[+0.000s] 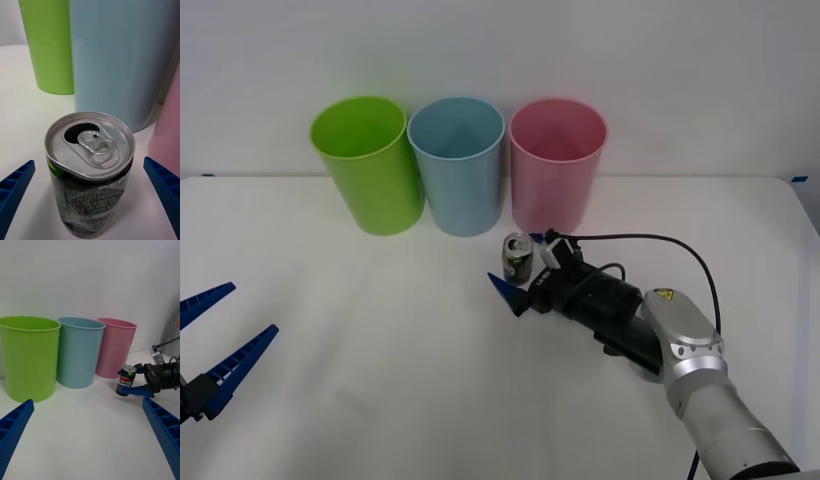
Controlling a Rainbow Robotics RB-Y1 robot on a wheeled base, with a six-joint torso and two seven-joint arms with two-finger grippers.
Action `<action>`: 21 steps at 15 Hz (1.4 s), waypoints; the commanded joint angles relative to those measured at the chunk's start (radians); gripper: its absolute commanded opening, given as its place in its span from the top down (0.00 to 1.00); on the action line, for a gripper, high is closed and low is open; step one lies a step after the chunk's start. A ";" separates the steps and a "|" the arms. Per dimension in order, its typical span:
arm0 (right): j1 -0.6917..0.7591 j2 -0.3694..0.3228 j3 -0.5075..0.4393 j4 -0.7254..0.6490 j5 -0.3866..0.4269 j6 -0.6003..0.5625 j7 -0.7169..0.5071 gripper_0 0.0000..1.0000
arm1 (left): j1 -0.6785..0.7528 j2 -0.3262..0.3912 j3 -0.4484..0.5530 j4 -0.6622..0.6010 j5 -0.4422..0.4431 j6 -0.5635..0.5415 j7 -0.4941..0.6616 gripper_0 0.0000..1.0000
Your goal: Grasp the object on the table and drop it into the matching bin: aluminum can to the light blue bin, PET bottle to the pink bin.
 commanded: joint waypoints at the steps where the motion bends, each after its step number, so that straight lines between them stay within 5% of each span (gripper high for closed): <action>1: 0.000 0.011 0.003 0.000 0.005 0.018 0.006 0.00 | 0.000 0.000 0.000 0.000 0.000 0.000 0.000 0.00; 7: 0.000 0.013 0.008 0.000 0.005 0.021 0.019 0.00 | 0.000 0.000 0.000 0.000 0.000 0.000 0.000 0.00; 8: 0.000 0.013 0.009 0.000 0.005 0.021 0.023 0.14 | 0.000 0.000 0.000 0.000 0.000 0.000 0.000 0.00; 9: 0.000 0.011 0.009 0.000 0.005 0.021 0.026 0.69 | 0.000 0.000 0.000 0.000 0.000 0.000 0.000 0.00; 10: 0.000 0.013 0.008 0.000 0.005 0.021 0.029 0.90 | 0.000 0.000 0.000 0.000 0.000 0.000 0.000 0.00; 11: 0.000 0.011 0.009 0.000 0.005 0.021 0.030 1.00 | 0.000 0.000 0.000 0.000 0.000 0.000 0.000 0.00; 21: 0.000 0.011 0.022 -0.002 -0.029 0.010 0.033 1.00 | 0.000 0.000 0.000 0.000 0.000 0.000 0.000 0.00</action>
